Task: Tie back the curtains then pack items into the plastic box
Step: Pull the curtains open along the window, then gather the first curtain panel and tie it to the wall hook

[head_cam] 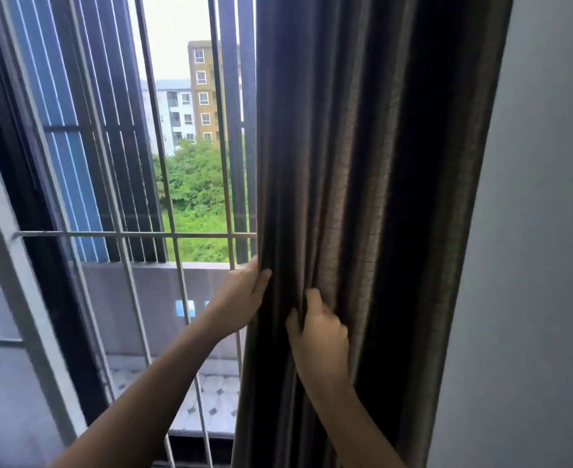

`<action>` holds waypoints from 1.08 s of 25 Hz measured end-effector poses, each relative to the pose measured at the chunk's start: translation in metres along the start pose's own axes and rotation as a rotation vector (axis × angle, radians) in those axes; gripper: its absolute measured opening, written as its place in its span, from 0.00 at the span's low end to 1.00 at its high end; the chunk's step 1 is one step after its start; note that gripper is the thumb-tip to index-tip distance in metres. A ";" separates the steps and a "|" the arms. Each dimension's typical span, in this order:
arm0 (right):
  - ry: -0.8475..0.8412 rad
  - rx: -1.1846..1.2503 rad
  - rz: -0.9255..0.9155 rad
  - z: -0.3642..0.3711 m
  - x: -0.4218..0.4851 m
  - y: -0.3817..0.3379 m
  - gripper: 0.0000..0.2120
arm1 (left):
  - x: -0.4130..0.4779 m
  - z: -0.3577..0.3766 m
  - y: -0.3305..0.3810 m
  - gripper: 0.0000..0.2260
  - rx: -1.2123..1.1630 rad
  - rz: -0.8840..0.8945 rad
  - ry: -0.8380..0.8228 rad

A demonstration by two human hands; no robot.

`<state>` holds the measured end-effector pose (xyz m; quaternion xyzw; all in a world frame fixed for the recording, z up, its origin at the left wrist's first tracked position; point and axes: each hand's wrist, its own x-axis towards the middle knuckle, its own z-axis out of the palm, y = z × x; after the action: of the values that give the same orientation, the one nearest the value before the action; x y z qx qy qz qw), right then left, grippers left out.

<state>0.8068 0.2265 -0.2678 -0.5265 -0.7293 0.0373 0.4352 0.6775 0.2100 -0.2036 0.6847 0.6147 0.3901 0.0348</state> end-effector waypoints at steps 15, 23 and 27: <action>-0.110 0.086 -0.137 0.065 -0.046 0.026 0.17 | 0.004 0.007 0.022 0.16 -0.157 0.086 -0.245; -0.050 0.229 -0.194 0.053 -0.054 0.025 0.14 | 0.005 0.008 0.013 0.17 0.038 0.096 -0.193; 0.487 0.295 -0.072 0.016 -0.010 0.024 0.21 | 0.005 0.002 0.011 0.13 -0.028 0.084 -0.225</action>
<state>0.8142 0.2360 -0.2963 -0.4247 -0.6084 -0.0003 0.6704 0.6876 0.2122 -0.1968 0.7488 0.5720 0.3206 0.0965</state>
